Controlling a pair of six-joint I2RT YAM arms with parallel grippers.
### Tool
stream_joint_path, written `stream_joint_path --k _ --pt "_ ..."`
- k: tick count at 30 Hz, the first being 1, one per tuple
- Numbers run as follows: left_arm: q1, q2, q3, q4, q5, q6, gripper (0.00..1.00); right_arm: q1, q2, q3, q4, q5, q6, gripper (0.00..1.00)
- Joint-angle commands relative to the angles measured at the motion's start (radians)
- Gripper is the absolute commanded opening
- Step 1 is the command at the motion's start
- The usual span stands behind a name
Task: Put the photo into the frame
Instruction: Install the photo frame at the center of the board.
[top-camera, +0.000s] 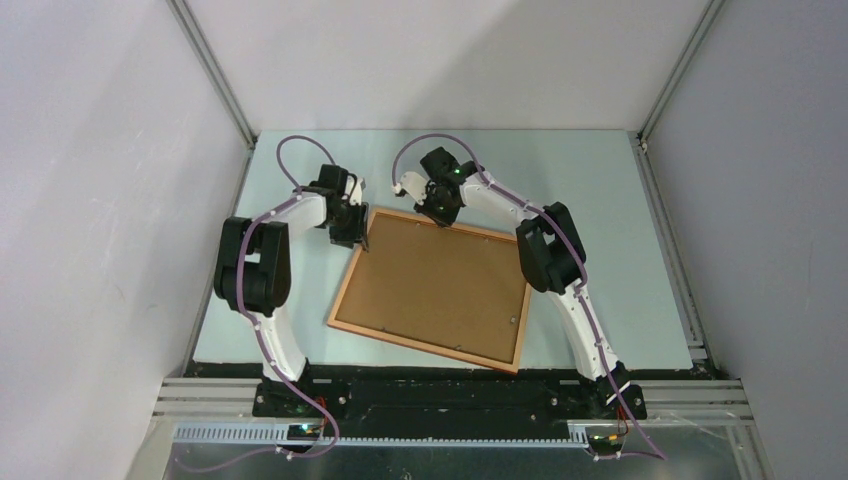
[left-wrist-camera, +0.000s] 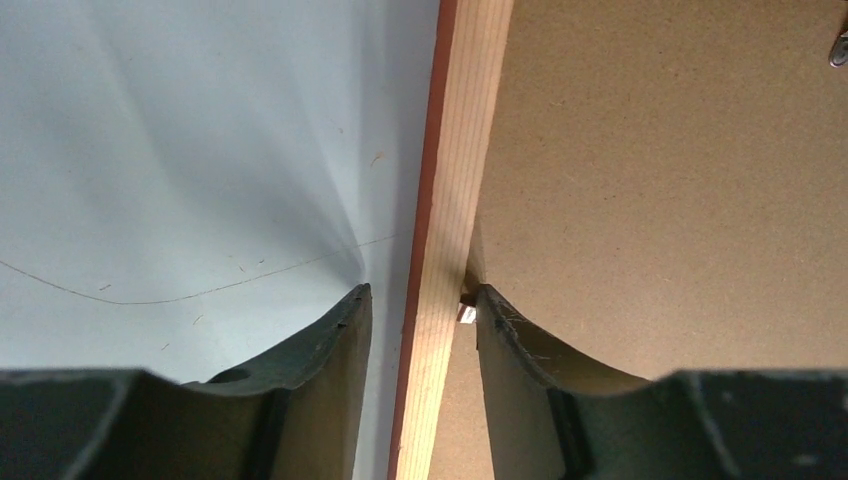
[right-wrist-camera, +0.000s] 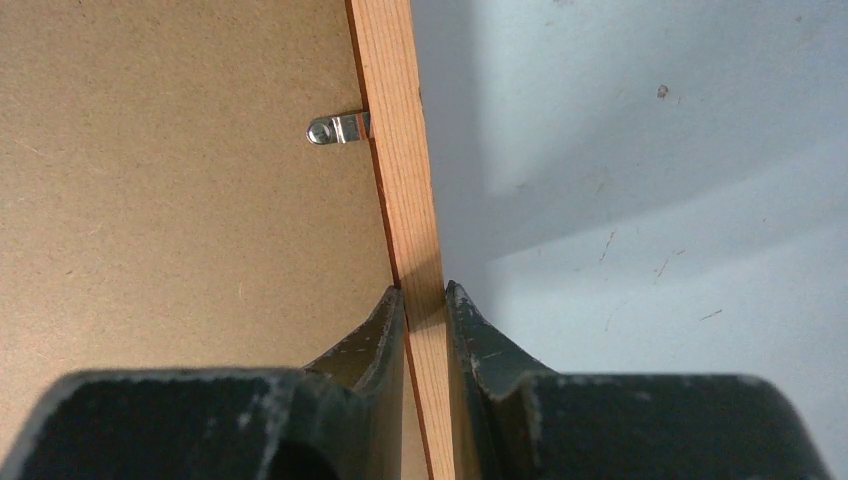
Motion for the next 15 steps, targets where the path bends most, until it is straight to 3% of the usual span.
stream_joint_path --k 1,11,15 --pt "0.007 -0.044 -0.017 -0.012 -0.002 0.004 0.44 0.024 -0.002 -0.015 0.011 -0.005 0.013 0.20" --pt "0.008 -0.061 -0.022 -0.012 -0.003 0.008 0.43 0.022 -0.002 -0.015 0.013 -0.001 0.011 0.20" --pt "0.010 -0.064 -0.020 -0.011 -0.005 0.007 0.47 0.021 -0.004 -0.015 0.013 -0.001 0.011 0.20"
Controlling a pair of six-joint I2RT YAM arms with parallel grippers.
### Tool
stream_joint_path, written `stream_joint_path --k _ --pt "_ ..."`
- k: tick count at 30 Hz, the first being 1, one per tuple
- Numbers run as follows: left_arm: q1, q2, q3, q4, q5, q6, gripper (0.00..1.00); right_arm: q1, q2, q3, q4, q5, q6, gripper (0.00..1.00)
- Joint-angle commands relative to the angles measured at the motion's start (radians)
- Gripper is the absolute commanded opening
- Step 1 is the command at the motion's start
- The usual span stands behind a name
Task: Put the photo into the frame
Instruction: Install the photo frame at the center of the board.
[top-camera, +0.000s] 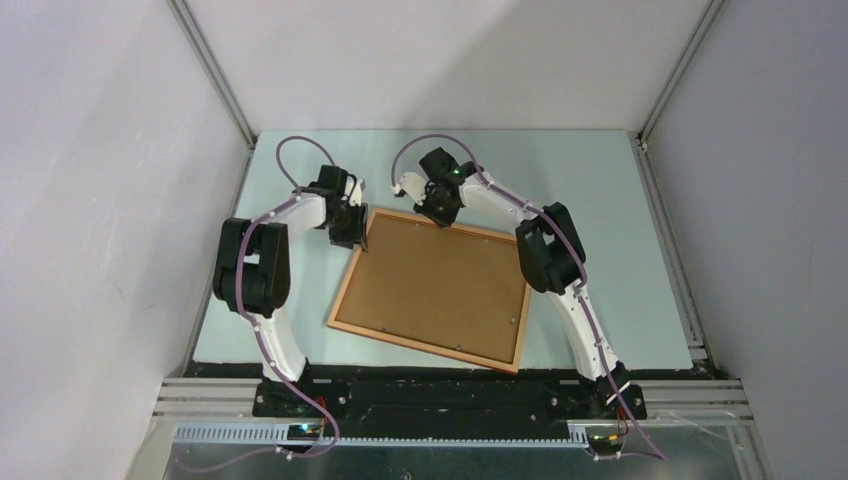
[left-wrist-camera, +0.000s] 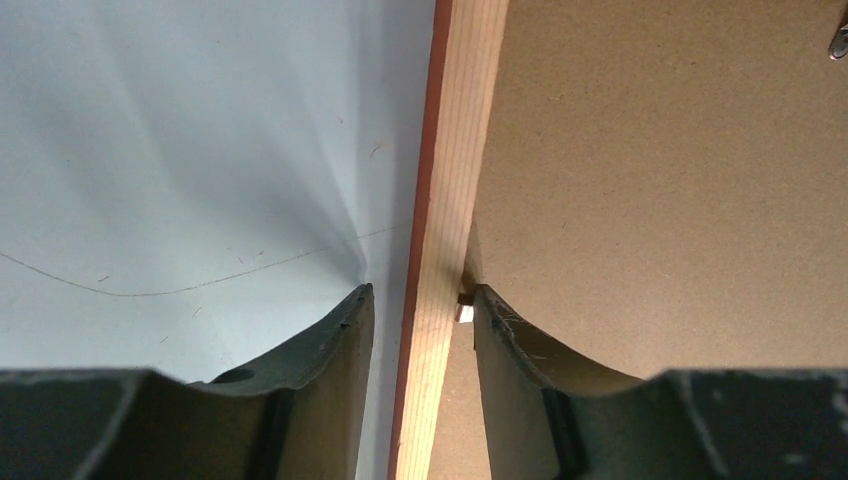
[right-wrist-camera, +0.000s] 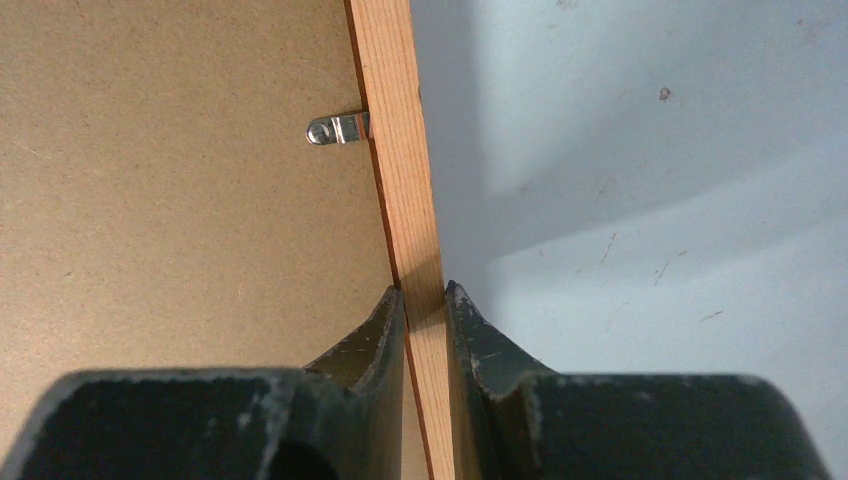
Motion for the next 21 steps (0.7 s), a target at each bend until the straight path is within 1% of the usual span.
stream_joint_path --k 1,9,14,18,21 --pt "0.009 -0.055 -0.010 -0.014 -0.016 0.005 0.49 0.018 -0.004 -0.015 0.013 -0.006 0.011 0.20" --pt "0.016 -0.067 -0.004 -0.014 -0.023 0.004 0.67 0.014 -0.008 -0.015 0.014 0.000 0.011 0.20" --pt "0.025 -0.081 -0.002 -0.014 -0.021 0.003 0.73 0.007 -0.023 -0.014 0.010 0.001 0.006 0.21" --pt "0.039 -0.102 0.000 -0.013 -0.023 0.006 0.77 -0.007 -0.049 -0.012 0.011 0.000 0.006 0.24" --pt "0.052 -0.120 0.006 -0.013 -0.026 0.011 0.79 -0.021 -0.070 -0.010 0.016 0.003 0.014 0.27"
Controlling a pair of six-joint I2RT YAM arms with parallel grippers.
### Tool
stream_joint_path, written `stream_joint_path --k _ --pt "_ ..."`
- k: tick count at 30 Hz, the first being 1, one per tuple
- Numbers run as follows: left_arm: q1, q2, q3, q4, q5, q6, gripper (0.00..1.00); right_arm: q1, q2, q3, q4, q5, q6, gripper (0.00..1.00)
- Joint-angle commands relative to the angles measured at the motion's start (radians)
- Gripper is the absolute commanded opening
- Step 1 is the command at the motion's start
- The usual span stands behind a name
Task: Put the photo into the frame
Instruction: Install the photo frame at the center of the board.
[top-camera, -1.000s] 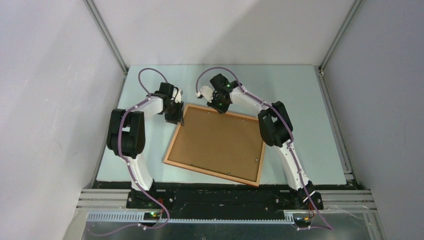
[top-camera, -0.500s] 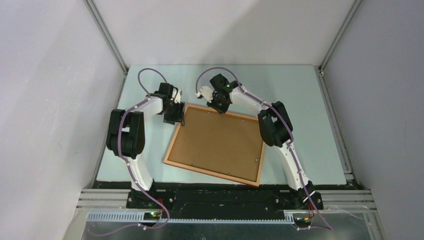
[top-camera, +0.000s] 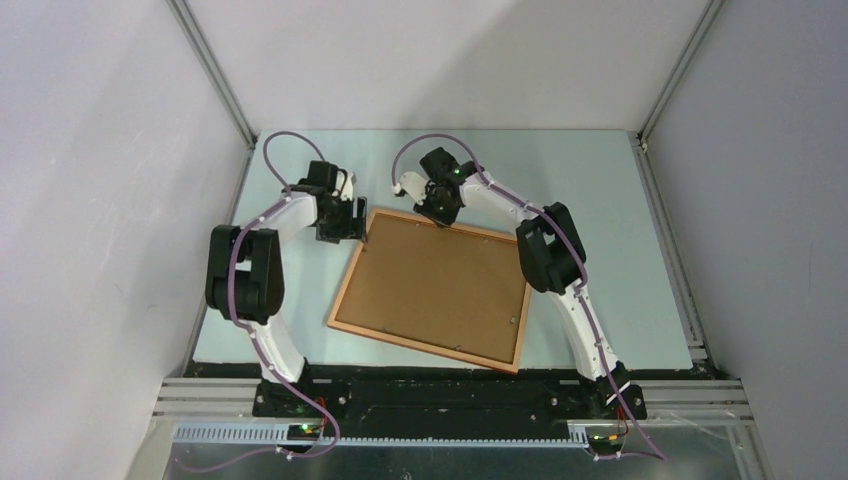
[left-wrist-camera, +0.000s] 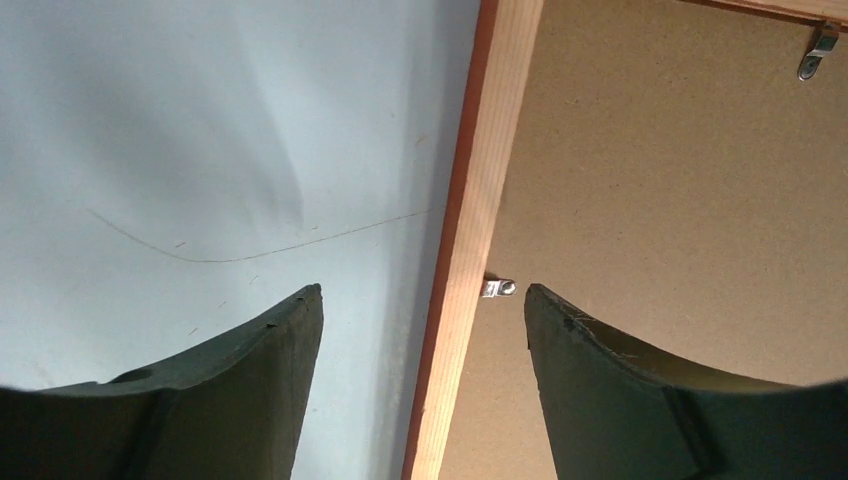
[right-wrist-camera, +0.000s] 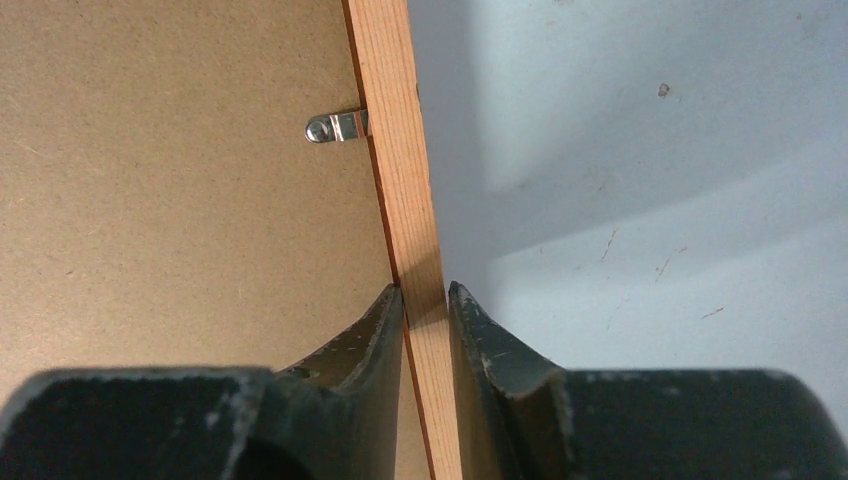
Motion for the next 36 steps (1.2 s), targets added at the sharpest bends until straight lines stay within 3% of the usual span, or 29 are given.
stream_joint_path --k 1,7,13,26,36 --pt "0.027 -0.072 0.008 0.003 -0.017 0.014 0.80 -0.022 -0.080 -0.008 0.019 0.004 0.018 0.29" --pt "0.036 -0.113 0.014 0.008 -0.045 0.030 0.85 -0.054 -0.147 -0.007 0.021 -0.014 0.037 0.46" --pt "0.036 -0.146 0.011 0.019 -0.061 0.046 0.89 -0.084 -0.235 -0.045 0.002 -0.056 0.065 0.52" --pt "0.041 -0.210 -0.044 0.098 -0.081 0.115 0.95 -0.184 -0.728 -0.655 0.108 -0.086 0.125 0.63" --pt "0.041 -0.261 -0.088 0.135 -0.060 0.103 0.98 -0.348 -1.059 -0.968 0.084 -0.135 0.171 0.64"
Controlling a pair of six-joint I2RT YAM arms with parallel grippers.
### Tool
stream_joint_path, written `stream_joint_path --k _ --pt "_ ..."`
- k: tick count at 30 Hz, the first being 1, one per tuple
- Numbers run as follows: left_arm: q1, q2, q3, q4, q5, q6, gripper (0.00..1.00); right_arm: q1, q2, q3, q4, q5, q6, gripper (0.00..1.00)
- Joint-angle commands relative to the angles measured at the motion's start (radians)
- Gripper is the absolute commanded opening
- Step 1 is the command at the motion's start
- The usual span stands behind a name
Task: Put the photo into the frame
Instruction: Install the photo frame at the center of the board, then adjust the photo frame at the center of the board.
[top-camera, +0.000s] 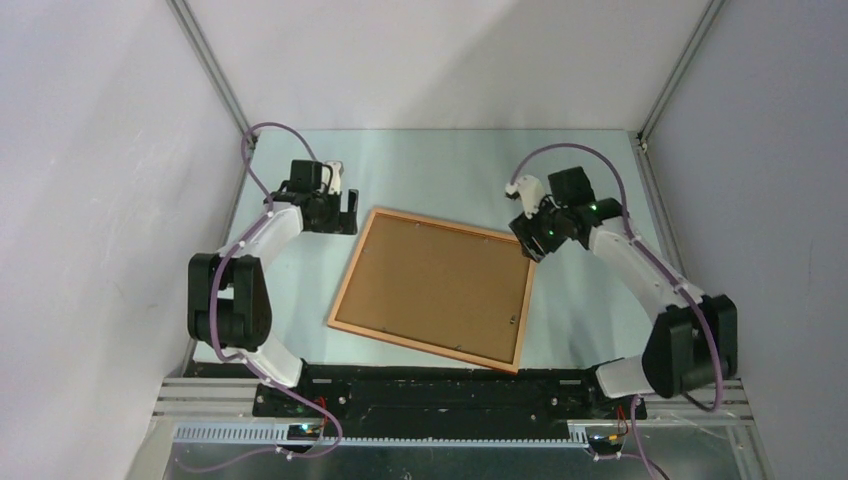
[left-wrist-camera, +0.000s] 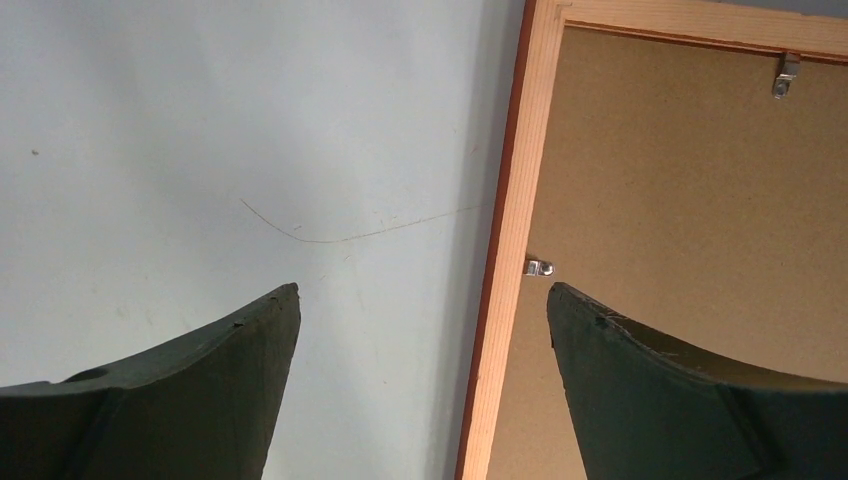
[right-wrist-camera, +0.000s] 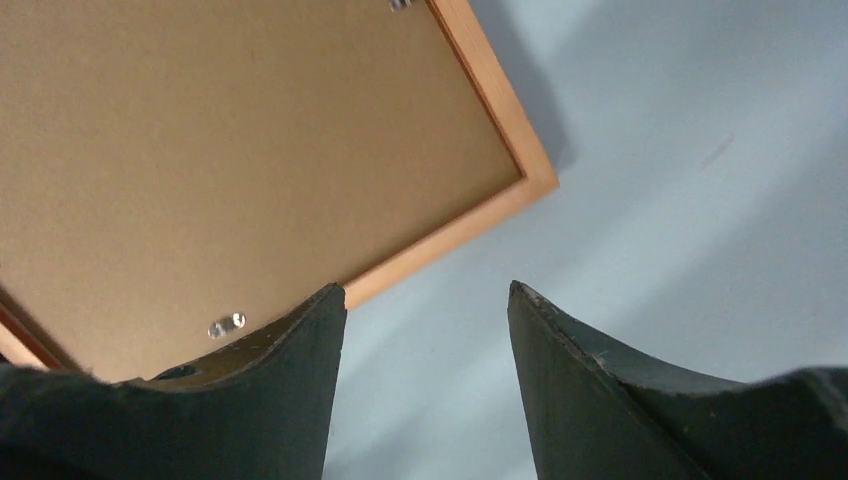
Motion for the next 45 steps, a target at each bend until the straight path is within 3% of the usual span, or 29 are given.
stream_joint_path --k 1,9,18,24,45 --pt "0.005 -0.076 -0.005 0.051 0.010 0.014 0.98 -0.057 -0.140 -0.107 0.014 -0.031 0.048 0.64" --pt "0.005 -0.096 -0.021 0.072 0.033 0.011 1.00 -0.145 -0.284 -0.268 0.019 0.021 0.135 0.64" --pt "0.005 -0.113 -0.034 0.075 0.009 0.026 1.00 -0.238 -0.276 -0.294 0.003 0.013 0.215 0.64" --pt "0.004 -0.108 -0.038 0.075 0.009 0.032 1.00 -0.238 -0.179 -0.286 0.016 0.014 0.229 0.64" --pt "0.005 -0.083 -0.029 0.073 -0.036 0.054 1.00 -0.243 0.249 -0.073 0.049 -0.210 0.394 0.57"
